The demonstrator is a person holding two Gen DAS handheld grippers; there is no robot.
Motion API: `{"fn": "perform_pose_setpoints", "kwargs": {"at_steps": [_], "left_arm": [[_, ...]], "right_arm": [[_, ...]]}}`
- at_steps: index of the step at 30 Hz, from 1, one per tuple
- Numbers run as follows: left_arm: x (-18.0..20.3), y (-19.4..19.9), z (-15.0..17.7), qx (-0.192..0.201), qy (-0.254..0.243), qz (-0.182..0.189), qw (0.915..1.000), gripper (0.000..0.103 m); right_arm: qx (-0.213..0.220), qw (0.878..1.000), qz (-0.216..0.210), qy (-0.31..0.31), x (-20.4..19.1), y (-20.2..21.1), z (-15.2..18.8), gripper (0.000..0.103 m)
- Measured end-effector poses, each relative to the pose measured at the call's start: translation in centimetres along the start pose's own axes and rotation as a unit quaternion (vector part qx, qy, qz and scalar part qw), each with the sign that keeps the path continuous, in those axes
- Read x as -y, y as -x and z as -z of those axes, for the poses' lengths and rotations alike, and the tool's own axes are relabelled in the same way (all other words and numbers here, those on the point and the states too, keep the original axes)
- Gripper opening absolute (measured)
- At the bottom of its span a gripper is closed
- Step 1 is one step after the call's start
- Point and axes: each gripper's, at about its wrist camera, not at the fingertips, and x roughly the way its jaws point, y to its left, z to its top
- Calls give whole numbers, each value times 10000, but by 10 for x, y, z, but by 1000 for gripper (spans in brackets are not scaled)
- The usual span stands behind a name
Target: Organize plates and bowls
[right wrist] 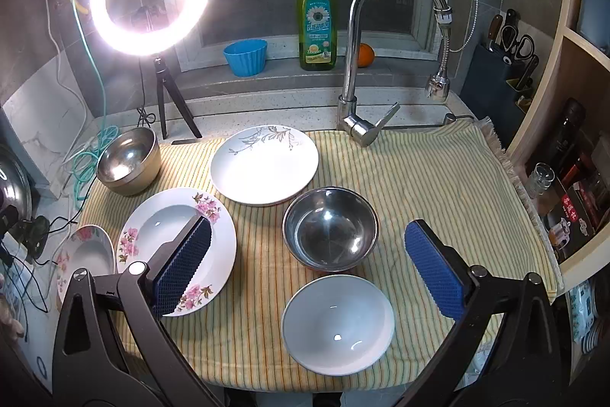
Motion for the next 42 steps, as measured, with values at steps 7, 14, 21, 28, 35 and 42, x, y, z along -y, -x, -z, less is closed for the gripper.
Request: {"fn": "perform_pose_setpoints", "kwargs": {"at_steps": [7,14,21,28,35,42], "left_arm": [[2,-4,-1,-43,-27,22,10000,101],[4,-7,1,-52,-76,44,9999,101],[5,-7,1,-57,-78,58,9999,101],[10,-9,-1,-35,-101,82,9999,101],[9,-10,-2,-42,-98,97,9999,101],[10,-11,-3,-49,-115,98,9999,101]], "right_arm": [[-19,10000,24,49,-5,-4,-1,103],[-19,10000,21,32,-6,-4,-1,103],[-24,10000,61,65,-6,-5,-1,103],[-12,10000,53,76,-6,-5,-3,103],[4,10000,65,71,-6,-6,-4,103],[60,9999,70,68,-6,-4,-6,103]]}}
